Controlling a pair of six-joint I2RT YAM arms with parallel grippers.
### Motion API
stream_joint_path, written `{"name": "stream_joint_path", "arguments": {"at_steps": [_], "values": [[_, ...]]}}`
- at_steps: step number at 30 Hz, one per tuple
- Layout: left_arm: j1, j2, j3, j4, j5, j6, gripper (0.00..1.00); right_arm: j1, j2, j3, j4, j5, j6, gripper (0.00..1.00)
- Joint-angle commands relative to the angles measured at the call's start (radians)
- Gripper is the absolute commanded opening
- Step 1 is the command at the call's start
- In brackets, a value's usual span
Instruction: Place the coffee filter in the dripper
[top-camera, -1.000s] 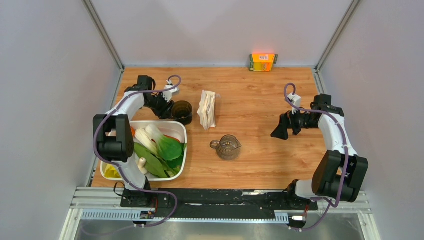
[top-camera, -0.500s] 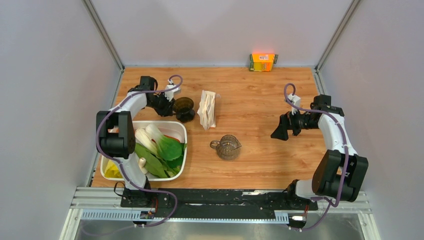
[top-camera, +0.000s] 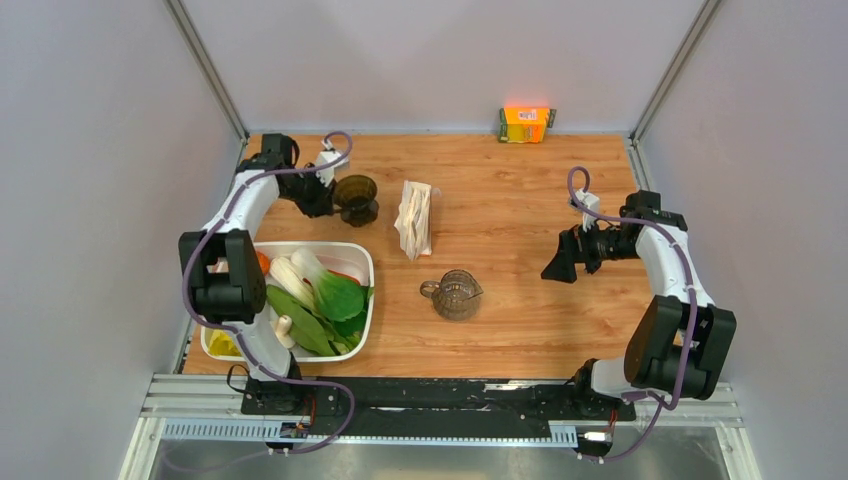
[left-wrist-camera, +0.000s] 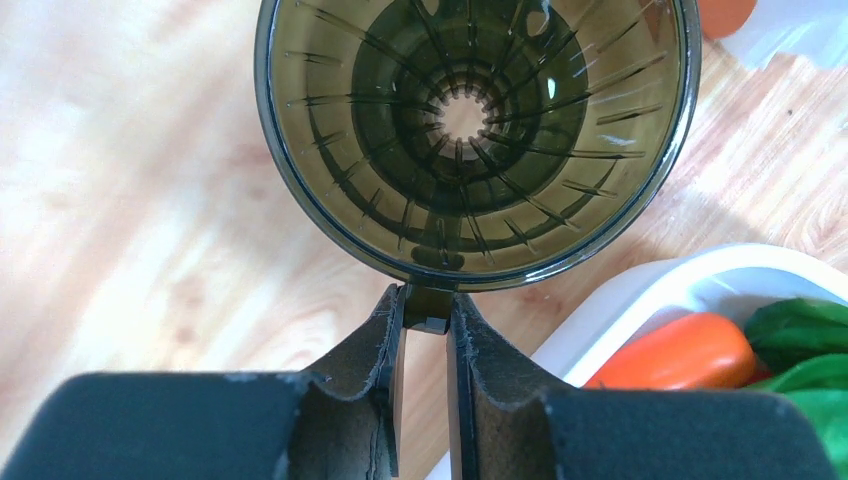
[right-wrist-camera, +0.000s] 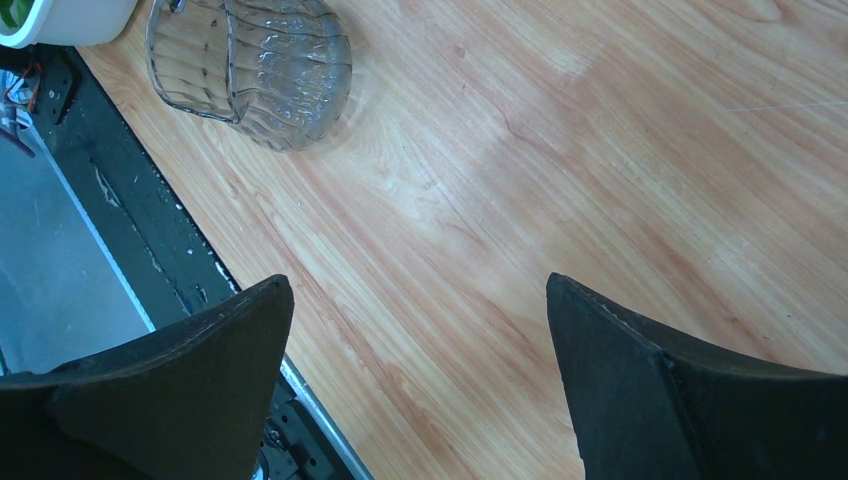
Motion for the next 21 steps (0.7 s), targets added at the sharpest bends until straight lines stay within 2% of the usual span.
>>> {"name": "stream_joint_path", "arguments": {"at_steps": [1,5,7,10,13,17,21], "values": [[0.016,-0.149,0.208,-0.164,0.103,0.103,0.0,-0.005,0.012,0.057,-0.046,-0.059,-0.044,1.0],[-0.016,-0.17,0.395,-0.347,0.126,0.205,0.0,-0.005,0.026,0.074,-0.073,-0.072,-0.056,1.0],[-0.123,-0.182,0.456,-0.442,0.121,0.28,0.0,-0.005,0.027,0.075,-0.083,-0.075,-0.061,1.0],[-0.214,-0.198,0.488,-0.526,0.134,0.353,0.0,-0.004,0.026,0.069,-0.094,-0.076,-0.061,0.99],[-0.334,-0.209,0.482,-0.535,0.155,0.35,0.0,0.007,0.011,0.055,-0.127,-0.081,-0.09,0.98],[-0.438,-0.224,0.428,-0.506,0.186,0.31,0.0,0.049,-0.037,0.012,-0.114,-0.097,-0.103,0.94],[-0.469,-0.25,0.382,-0.417,0.213,0.214,0.0,0.168,-0.054,-0.015,-0.05,-0.064,-0.061,0.87]]}}
